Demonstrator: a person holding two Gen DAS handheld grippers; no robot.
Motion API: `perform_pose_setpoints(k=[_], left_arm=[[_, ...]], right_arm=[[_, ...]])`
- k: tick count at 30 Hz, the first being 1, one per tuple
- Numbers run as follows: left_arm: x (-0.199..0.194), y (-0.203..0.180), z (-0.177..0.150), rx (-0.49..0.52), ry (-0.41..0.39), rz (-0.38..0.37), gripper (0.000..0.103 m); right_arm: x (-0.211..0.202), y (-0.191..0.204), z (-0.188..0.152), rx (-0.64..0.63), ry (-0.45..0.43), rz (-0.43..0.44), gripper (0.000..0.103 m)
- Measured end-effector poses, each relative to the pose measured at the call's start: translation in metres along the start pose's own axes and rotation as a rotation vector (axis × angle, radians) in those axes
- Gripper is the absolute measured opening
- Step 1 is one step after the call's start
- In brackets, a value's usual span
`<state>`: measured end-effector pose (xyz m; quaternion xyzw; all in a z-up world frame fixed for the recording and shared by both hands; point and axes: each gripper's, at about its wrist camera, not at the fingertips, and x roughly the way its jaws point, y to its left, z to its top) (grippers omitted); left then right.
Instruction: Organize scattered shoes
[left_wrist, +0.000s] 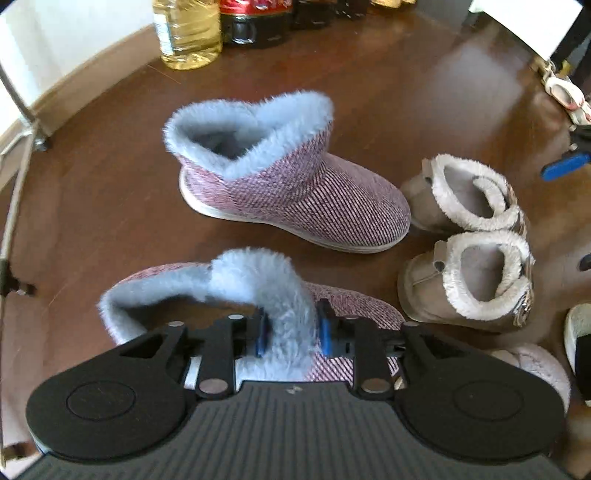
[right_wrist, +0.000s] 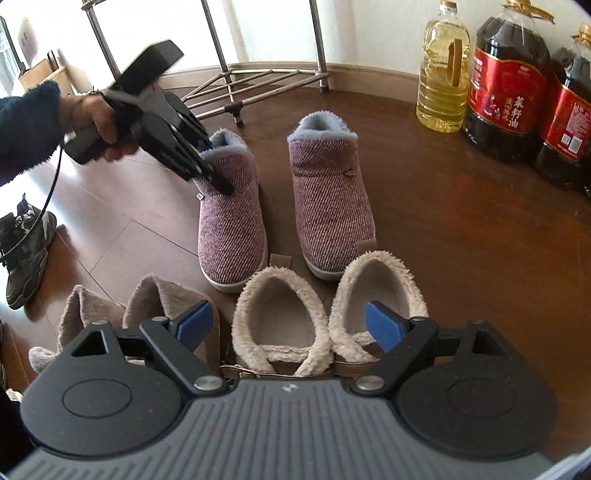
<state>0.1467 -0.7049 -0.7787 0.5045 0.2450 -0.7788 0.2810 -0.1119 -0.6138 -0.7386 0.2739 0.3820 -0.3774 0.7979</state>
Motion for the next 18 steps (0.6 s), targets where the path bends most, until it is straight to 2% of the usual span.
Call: perform_pose_setpoints(k=[1, 2, 4, 5, 8, 9, 11, 14, 18], left_arm=[[-0.009, -0.004, -0.006, -0.005, -0.023, 0.007, 0.047], [-0.014, -0.007, -0.01, -0.012, -0.044, 0.024, 0.049], [-0.019, -0.011, -0.021, -0.011, -0.056, 0.051, 0.05], [-0.022, -0.011, -0.035, -0.025, -0.041, 0.081, 0.05], [-0.033, -0.004, -0.056, -0.092, -0.05, 0.107, 0.05], [-0.035, -0.004, -0.063, -0.092, -0.047, 0.148, 0.05], [-0.026, -0.004, -0.069, -0.088, -0.02, 0.212, 0.05], [0.008, 0.005, -0.066, -0.136, 0.021, 0.204, 0.05], [0.052, -0.005, -0.053, -0.088, 0.048, 0.227, 0.048]], right_arm=[[0.002, 0.001, 0.0, -0.007, -0.001, -0.002, 0.088], [0.007, 0.002, 0.0, -0.021, -0.002, -0.007, 0.088], [0.012, 0.002, 0.002, -0.038, -0.005, -0.012, 0.088], [0.015, 0.003, 0.004, -0.052, -0.011, -0.009, 0.088], [0.018, 0.002, 0.009, -0.072, -0.035, -0.007, 0.088], [0.02, 0.0, 0.01, -0.069, -0.038, -0.005, 0.088], [0.025, -0.004, 0.01, -0.045, -0.033, 0.0, 0.088], [0.034, -0.009, 0.007, -0.01, -0.018, 0.012, 0.088], [0.042, -0.012, 0.005, -0.002, -0.011, 0.002, 0.088]])
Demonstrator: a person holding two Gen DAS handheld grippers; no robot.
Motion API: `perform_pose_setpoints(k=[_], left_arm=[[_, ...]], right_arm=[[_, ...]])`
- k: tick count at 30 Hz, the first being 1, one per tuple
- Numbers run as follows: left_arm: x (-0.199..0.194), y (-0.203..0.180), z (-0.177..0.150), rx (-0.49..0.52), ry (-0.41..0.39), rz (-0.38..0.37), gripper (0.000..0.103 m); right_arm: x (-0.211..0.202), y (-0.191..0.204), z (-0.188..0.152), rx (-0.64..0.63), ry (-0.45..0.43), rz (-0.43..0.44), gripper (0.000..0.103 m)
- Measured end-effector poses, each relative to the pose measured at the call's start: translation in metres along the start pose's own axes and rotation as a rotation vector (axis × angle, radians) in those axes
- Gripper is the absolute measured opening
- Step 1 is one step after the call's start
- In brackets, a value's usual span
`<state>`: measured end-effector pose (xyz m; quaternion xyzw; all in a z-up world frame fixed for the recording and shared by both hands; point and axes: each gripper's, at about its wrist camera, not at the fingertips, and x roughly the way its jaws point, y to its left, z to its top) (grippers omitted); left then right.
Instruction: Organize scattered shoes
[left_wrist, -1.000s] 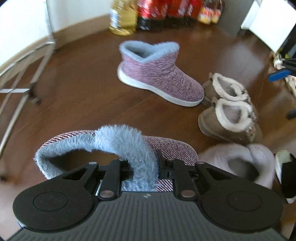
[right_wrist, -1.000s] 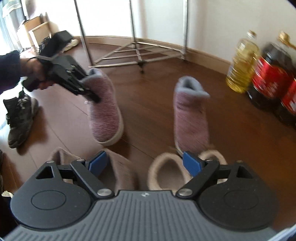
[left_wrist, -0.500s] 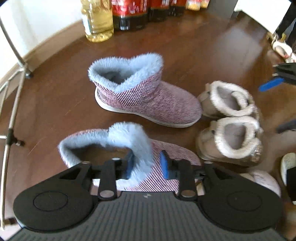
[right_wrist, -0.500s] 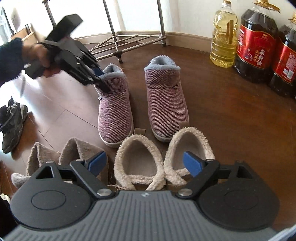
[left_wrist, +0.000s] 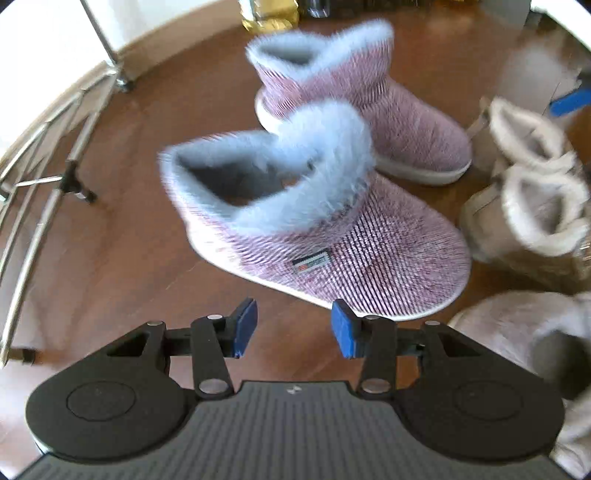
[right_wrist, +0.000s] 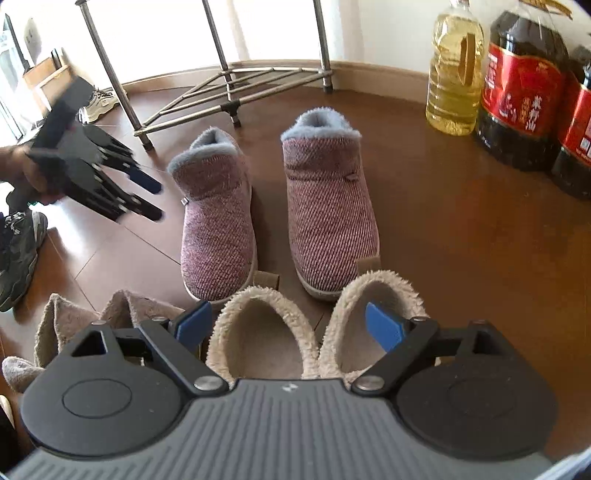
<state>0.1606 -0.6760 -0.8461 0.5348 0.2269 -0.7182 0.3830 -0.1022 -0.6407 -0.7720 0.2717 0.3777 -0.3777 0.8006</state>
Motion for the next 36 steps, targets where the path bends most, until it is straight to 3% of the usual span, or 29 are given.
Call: perform_pose_setpoints(k=[8, 13, 19, 29, 36], left_arm=[[0.009, -0.017, 0.017, 0.016, -0.023, -0.007, 0.048], [0.005, -0.014, 0.009, 0.012, -0.012, 0.02, 0.049], [0.004, 0.006, 0.007, -0.036, -0.012, 0.047, 0.049], [0.017, -0.021, 0.032, 0.116, 0.003, 0.086, 0.049], [0.018, -0.027, 0.034, 0.113, 0.016, 0.115, 0.049]], right_arm=[[0.003, -0.021, 0.001, 0.015, -0.014, -0.05, 0.088], [0.003, -0.019, 0.013, -0.107, -0.039, -0.07, 0.087], [0.009, -0.008, 0.028, -0.169, -0.055, -0.035, 0.087], [0.016, -0.005, 0.031, -0.153, -0.046, -0.005, 0.087], [0.022, -0.006, 0.036, -0.142, -0.036, 0.007, 0.087]])
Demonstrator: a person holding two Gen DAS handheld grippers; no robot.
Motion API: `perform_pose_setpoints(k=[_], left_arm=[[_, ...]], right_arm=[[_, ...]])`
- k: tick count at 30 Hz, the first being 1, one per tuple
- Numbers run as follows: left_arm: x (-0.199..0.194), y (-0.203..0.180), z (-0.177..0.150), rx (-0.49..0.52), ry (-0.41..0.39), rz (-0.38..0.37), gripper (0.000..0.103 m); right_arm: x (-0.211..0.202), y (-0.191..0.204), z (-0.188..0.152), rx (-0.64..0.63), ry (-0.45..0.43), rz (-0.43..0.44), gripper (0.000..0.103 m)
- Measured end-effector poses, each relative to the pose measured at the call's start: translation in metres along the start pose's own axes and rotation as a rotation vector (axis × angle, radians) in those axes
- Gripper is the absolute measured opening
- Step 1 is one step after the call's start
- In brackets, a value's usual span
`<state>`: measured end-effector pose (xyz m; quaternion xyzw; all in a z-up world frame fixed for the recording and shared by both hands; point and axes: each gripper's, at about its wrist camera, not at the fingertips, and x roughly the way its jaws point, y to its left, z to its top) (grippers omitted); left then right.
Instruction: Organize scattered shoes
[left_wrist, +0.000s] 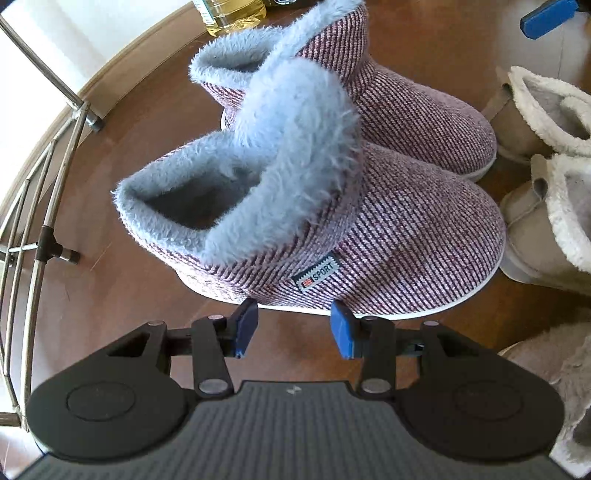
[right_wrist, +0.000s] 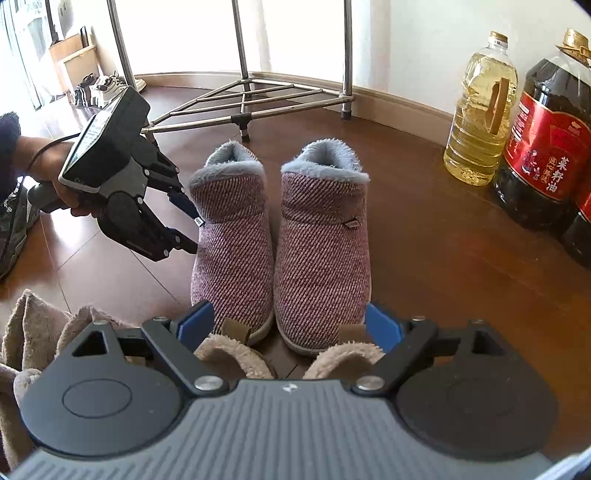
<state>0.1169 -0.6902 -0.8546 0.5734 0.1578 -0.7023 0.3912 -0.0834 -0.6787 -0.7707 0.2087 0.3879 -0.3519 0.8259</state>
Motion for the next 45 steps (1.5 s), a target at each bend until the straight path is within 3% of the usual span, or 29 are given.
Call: perform_pose_setpoints(k=[7, 12, 20, 22, 24, 27, 31, 40, 45], left_arm=[[-0.014, -0.004, -0.016, -0.178, 0.016, 0.027, 0.05], [-0.067, -0.036, -0.034, -0.267, 0.06, 0.14, 0.052], [-0.141, -0.061, -0.05, -0.443, 0.121, 0.204, 0.054], [-0.15, -0.064, -0.053, -0.453, 0.145, 0.227, 0.062], [-0.165, -0.074, -0.059, -0.447, 0.166, 0.256, 0.062], [-0.18, -0.085, -0.068, -0.476, 0.155, 0.258, 0.062], [-0.182, -0.089, -0.085, -0.556, 0.122, 0.251, 0.062], [-0.237, -0.1, -0.158, -0.659, 0.069, 0.289, 0.062], [-0.278, -0.111, -0.226, -0.74, 0.065, 0.281, 0.063]], right_arm=[[0.011, 0.006, 0.009, 0.012, 0.023, -0.001, 0.087], [0.016, 0.007, 0.014, -0.002, 0.045, 0.03, 0.087], [0.015, 0.008, 0.023, -0.069, 0.012, 0.081, 0.088], [0.011, 0.008, 0.025, -0.045, 0.008, 0.083, 0.088], [0.004, 0.009, 0.027, -0.027, 0.003, 0.086, 0.088], [-0.014, 0.013, 0.025, -0.041, -0.036, 0.069, 0.089], [-0.021, 0.02, 0.017, -0.027, -0.025, 0.018, 0.089], [-0.048, 0.093, 0.007, -0.08, -0.016, -0.027, 0.089], [-0.068, 0.147, 0.0, -0.091, -0.029, -0.023, 0.089]])
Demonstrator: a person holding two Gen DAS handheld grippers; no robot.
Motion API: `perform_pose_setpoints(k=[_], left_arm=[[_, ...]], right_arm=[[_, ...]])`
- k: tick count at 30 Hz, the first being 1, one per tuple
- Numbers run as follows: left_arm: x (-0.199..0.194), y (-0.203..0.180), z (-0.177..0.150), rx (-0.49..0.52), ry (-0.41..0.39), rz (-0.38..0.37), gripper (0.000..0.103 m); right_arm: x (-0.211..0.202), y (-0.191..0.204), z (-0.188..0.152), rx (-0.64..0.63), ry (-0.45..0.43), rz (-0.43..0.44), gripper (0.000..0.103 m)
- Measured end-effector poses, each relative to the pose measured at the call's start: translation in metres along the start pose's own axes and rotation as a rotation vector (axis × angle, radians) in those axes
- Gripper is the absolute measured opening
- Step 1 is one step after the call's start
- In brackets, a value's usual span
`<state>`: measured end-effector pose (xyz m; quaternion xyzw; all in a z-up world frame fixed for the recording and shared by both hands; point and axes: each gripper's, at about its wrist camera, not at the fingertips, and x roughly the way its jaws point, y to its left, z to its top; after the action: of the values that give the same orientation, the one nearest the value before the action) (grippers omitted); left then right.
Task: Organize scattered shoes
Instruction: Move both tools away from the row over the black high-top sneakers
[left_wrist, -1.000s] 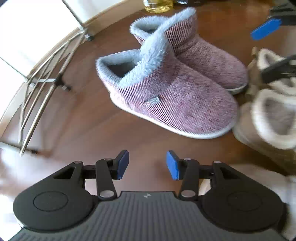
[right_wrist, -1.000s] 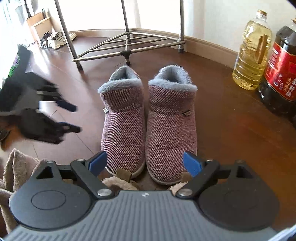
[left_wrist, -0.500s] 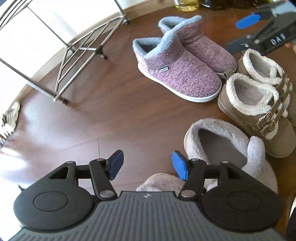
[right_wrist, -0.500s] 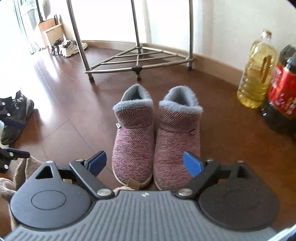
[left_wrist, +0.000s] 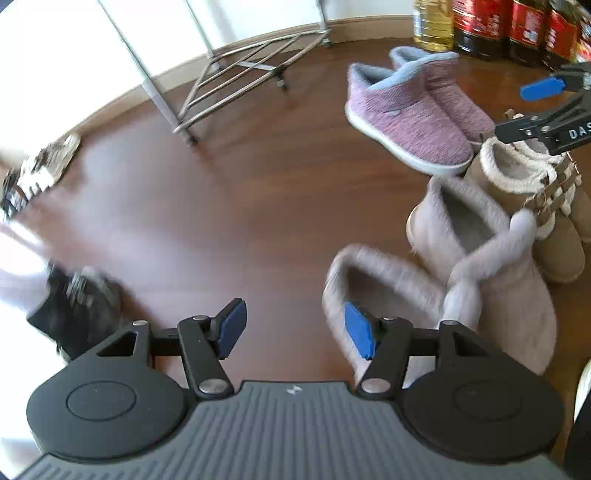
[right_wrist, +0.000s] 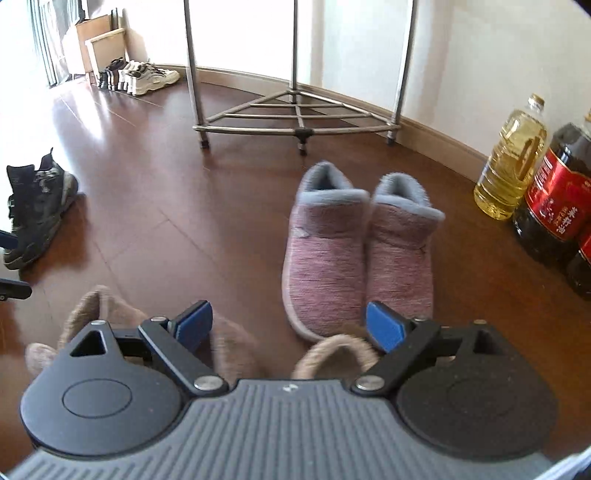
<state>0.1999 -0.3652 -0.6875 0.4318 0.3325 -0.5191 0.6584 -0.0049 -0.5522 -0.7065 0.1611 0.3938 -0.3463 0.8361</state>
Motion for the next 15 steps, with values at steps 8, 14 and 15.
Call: perform_pose_setpoints(k=[8, 14, 15], left_arm=[[-0.032, 0.059, -0.106, -0.146, 0.046, 0.008, 0.076], [-0.051, 0.105, -0.179, -0.329, 0.082, 0.008, 0.076], [-0.054, 0.11, -0.183, -0.342, 0.079, 0.009, 0.076]], right_arm=[[-0.017, 0.102, -0.003, -0.137, 0.028, 0.129, 0.09], [-0.006, 0.19, 0.009, -0.286, 0.09, 0.328, 0.09], [-0.007, 0.206, 0.014, -0.315, 0.099, 0.362, 0.09]])
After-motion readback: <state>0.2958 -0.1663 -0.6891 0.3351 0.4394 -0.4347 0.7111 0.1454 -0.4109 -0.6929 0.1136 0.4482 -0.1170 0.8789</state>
